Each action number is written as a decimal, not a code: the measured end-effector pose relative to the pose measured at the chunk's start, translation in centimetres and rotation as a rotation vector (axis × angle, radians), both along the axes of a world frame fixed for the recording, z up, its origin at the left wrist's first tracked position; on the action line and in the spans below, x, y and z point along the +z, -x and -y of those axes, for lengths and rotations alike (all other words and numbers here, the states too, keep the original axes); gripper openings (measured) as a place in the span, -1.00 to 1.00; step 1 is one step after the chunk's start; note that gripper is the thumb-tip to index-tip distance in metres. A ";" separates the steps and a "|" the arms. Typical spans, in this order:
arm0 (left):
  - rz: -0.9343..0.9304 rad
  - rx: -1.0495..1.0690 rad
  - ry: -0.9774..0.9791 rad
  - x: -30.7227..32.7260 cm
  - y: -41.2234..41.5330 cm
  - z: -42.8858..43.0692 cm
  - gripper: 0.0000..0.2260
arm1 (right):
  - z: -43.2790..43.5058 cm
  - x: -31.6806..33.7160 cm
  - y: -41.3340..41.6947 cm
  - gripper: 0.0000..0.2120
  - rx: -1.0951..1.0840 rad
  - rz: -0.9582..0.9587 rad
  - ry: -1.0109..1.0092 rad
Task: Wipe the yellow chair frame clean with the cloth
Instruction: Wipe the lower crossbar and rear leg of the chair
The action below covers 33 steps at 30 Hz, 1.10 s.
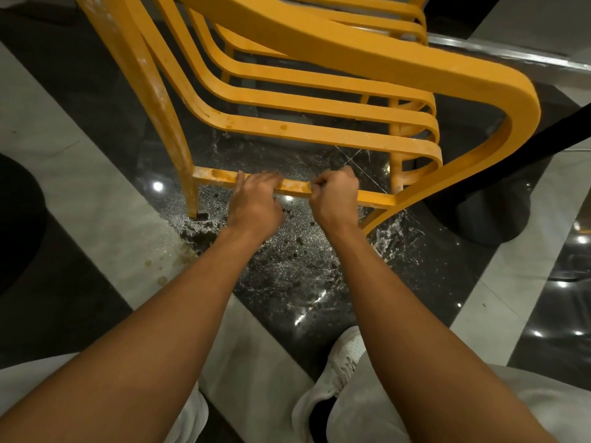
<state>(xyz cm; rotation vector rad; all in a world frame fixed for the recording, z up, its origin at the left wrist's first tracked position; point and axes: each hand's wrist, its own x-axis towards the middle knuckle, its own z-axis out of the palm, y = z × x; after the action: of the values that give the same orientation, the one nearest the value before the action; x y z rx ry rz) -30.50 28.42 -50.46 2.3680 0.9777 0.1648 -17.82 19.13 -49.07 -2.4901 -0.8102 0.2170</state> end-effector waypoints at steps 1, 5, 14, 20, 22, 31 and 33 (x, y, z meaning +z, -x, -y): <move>-0.002 0.000 -0.005 0.0 0.0 0.0 -0.45 | -0.2 -0.1 0.5 -0.88 0.049 -0.004 0.000; -0.008 -0.011 -0.013 0.2 0.1 -0.1 -0.44 | 0.8 -0.5 -0.4 -0.91 0.078 -0.058 0.004; -0.001 -0.005 -0.005 0.3 0.2 0.1 -0.45 | 0.2 -0.4 0.3 -0.91 0.118 -0.064 0.020; 0.018 -0.011 -0.007 0.2 0.4 0.1 -0.45 | -0.7 -0.3 0.3 -0.90 -0.003 -0.032 -0.026; 0.018 -0.010 0.000 0.2 0.3 0.1 -0.44 | -0.7 -0.4 0.9 -0.89 0.073 -0.043 -0.003; 0.017 -0.011 0.015 0.0 0.4 -0.1 -0.42 | -0.8 -0.2 0.7 -0.89 0.077 -0.037 0.008; 0.021 -0.013 0.020 0.0 0.4 -0.2 -0.43 | 0.2 -0.2 0.7 -0.89 0.146 -0.035 0.019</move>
<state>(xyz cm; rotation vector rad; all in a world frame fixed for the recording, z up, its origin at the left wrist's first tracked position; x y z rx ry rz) -30.89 28.58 -50.45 2.3495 0.9491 0.1743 -18.50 18.98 -49.28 -2.4386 -0.9808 0.3198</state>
